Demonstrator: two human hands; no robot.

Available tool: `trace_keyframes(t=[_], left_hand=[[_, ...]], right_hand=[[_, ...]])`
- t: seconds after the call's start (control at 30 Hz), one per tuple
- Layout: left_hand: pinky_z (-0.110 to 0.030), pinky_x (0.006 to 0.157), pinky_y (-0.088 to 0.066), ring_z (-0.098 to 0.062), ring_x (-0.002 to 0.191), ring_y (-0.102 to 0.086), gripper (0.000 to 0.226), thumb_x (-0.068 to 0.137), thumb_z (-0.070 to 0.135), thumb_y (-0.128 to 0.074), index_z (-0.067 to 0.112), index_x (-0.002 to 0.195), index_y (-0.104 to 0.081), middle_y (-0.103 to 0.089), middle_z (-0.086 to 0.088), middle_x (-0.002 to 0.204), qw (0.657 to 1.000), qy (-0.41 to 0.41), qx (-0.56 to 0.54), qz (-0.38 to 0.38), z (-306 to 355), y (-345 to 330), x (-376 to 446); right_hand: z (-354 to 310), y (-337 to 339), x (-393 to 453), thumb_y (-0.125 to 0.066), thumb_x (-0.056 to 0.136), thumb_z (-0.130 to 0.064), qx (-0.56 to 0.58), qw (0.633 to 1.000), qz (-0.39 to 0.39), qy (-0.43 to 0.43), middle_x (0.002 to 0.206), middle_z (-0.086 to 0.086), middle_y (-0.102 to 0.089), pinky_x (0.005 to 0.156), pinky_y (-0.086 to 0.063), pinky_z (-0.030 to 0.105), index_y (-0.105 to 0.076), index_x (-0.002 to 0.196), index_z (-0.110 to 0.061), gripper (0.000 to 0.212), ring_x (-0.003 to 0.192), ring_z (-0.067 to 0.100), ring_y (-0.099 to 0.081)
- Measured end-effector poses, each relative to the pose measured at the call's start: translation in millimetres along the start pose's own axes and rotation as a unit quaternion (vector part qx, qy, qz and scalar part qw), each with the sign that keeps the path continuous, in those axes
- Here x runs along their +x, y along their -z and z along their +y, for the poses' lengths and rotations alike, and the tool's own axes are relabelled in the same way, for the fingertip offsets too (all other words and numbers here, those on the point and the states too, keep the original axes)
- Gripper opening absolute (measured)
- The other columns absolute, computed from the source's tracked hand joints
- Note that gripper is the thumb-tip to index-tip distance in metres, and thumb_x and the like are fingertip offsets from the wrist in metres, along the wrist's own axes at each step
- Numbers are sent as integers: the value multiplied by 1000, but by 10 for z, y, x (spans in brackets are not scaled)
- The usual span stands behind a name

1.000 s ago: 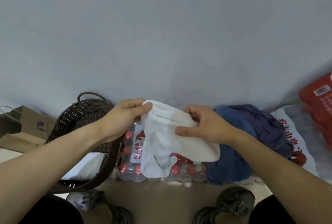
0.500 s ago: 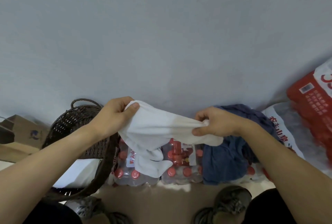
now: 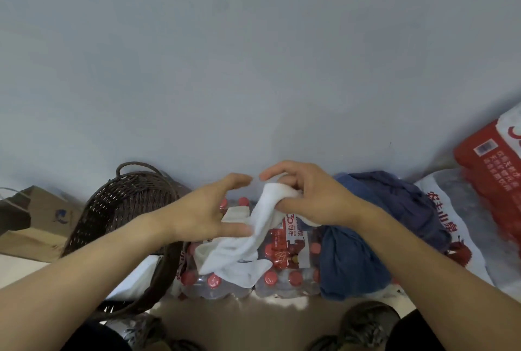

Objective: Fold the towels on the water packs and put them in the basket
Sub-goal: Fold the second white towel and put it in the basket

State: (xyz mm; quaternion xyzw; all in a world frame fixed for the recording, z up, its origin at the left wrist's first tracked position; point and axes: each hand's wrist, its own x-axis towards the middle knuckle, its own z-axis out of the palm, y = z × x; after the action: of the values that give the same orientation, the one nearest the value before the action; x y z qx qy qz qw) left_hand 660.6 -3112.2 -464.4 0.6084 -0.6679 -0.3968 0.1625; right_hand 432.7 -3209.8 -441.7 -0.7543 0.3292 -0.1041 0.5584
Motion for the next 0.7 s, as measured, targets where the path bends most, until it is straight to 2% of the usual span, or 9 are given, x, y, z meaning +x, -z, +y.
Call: trace_keyframes(t=[0.07, 0.13, 0.2, 0.3, 0.37, 0.43, 0.53, 0.63, 0.7], left_hand=[[-14, 99, -42, 2, 124, -52, 79, 69, 52, -83, 39, 136, -41, -55, 22, 133, 992, -63, -110, 13, 204, -99, 39], [-17, 89, -50, -5, 109, -64, 63, 71, 39, -86, 33, 124, -53, -67, 15, 116, 984, -82, -154, 22, 316, -134, 43], [-22, 79, -53, -6, 91, -69, 46, 72, 34, -86, 28, 111, -61, -72, 10, 99, 988, -71, -137, 30, 350, -104, 29], [-34, 62, -47, -16, 64, -60, 24, 75, 37, -83, 22, 86, -70, -67, -1, 72, 996, -49, -48, 48, 300, -22, 25], [-27, 53, -40, -12, 53, -50, 15, 79, 36, -80, 23, 76, -71, -62, 2, 62, 998, -46, -17, 29, 249, 15, 23], [-16, 50, -36, -3, 51, -48, 16, 82, 33, -78, 28, 71, -68, -58, 11, 59, 998, -52, -23, -16, 229, 38, -5], [-16, 50, -35, -1, 52, -46, 23, 83, 34, -77, 22, 68, -64, -54, 13, 58, 996, -56, -40, -58, 212, 71, -7], [-21, 51, -37, -6, 55, -47, 26, 82, 34, -78, 15, 72, -64, -54, 8, 59, 994, -34, -77, -64, 130, 146, 5], [-25, 52, -37, -8, 56, -47, 28, 81, 36, -79, 15, 72, -63, -54, 5, 61, 995, -18, -78, -63, 32, 202, 10]], right_hand=[[-53, -120, 10, -71, 74, -9, 5, 1000, -20, 13, 91, -5, -75, 72, -55, 24, -67, 107, -35, 42, 83, 9, -71], [-72, -182, 15, -75, 74, -12, -1, 999, -22, 26, 98, -8, -76, 82, -58, 30, -69, 102, -36, 37, 91, 7, -71], [-65, -184, 5, -78, 75, -16, -19, 999, -16, 28, 96, -11, -76, 85, -57, 30, -70, 98, -35, 31, 91, 4, -71], [-47, -143, -34, -82, 76, -24, -43, 999, -7, 11, 84, -11, -75, 70, -54, 19, -68, 97, -35, 27, 79, 4, -71], [-61, -80, -63, -85, 73, -29, -57, 998, -23, -16, 81, -8, -75, 66, -52, 18, -66, 98, -36, 32, 74, 7, -70], [-97, -37, -87, -86, 71, -34, -92, 991, -83, -48, 82, -8, -75, 66, -54, 20, -67, 98, -36, 33, 72, 9, -70], [-114, -51, -88, -86, 70, -36, -169, 969, -167, -71, 81, -9, -73, 69, -58, 30, -72, 90, -31, 24, 67, 7, -68], [-58, -37, -75, -85, 72, -33, -155, 969, -169, -98, 70, -12, -70, 57, -52, 23, -70, 71, -33, 15, 61, 2, -65], [-2, 23, -67, -84, 73, -32, -128, 973, -159, -112, 70, -13, -69, 57, -49, 19, -71, 73, -31, 14, 62, 1, -63]])
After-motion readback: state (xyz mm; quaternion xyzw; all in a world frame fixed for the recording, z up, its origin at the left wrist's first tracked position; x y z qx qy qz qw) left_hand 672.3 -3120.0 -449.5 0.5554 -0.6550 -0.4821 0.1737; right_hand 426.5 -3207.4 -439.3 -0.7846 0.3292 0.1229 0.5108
